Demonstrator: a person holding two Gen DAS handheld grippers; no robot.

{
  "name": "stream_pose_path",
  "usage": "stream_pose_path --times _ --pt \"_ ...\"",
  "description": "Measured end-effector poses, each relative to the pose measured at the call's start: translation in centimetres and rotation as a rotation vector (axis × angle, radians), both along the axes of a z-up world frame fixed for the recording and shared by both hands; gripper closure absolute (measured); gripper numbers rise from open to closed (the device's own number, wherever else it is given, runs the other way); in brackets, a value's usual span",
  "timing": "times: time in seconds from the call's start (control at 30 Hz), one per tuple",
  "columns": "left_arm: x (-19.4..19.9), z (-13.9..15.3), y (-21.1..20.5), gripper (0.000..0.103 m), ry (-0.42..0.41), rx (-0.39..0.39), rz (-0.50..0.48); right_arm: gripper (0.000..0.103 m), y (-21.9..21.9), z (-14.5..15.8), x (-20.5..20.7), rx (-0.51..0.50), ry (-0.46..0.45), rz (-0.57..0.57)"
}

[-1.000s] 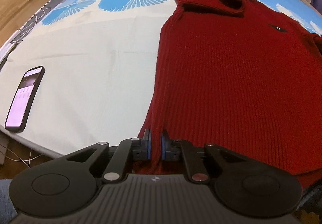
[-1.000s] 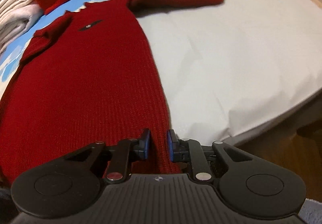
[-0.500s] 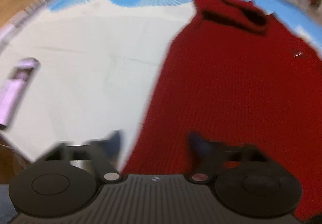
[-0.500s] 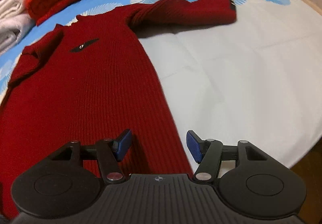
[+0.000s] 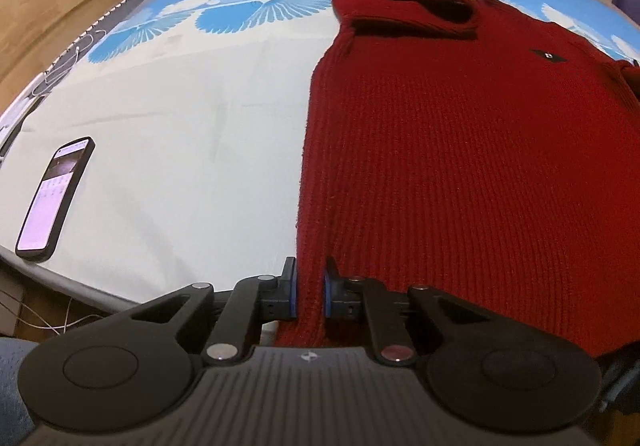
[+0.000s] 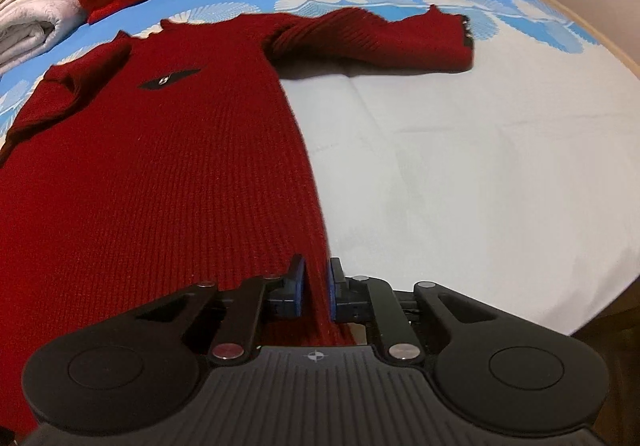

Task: Fold small clothes

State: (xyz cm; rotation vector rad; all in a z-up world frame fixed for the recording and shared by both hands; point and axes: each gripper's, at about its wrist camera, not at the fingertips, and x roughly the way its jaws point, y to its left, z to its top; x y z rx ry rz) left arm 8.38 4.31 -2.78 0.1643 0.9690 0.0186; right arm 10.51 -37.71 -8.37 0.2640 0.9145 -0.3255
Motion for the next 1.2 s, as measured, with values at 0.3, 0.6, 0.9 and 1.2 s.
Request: stream_pose_path --times 0.3,0.6,0.9,1.2 --pt "5.1 10.1 -3.0 0.000 -0.323 0.050 -0.001 0.034 1.4 5.7 1.7 0.059 -0.250 -0.090" --pt "23.7 8.8 -10.9 0.000 -0.143 -0.358 0.023 0.033 1.2 5.8 10.4 0.181 -0.213 -0.128" --pt "37.9 -0.4 -12.5 0.001 0.023 -0.570 0.364 0.033 0.0 5.8 10.3 0.202 -0.229 -0.194" --pt "40.2 3.9 -5.0 0.089 -0.083 -0.597 0.415 0.033 1.0 5.2 11.1 0.080 -0.198 -0.153"
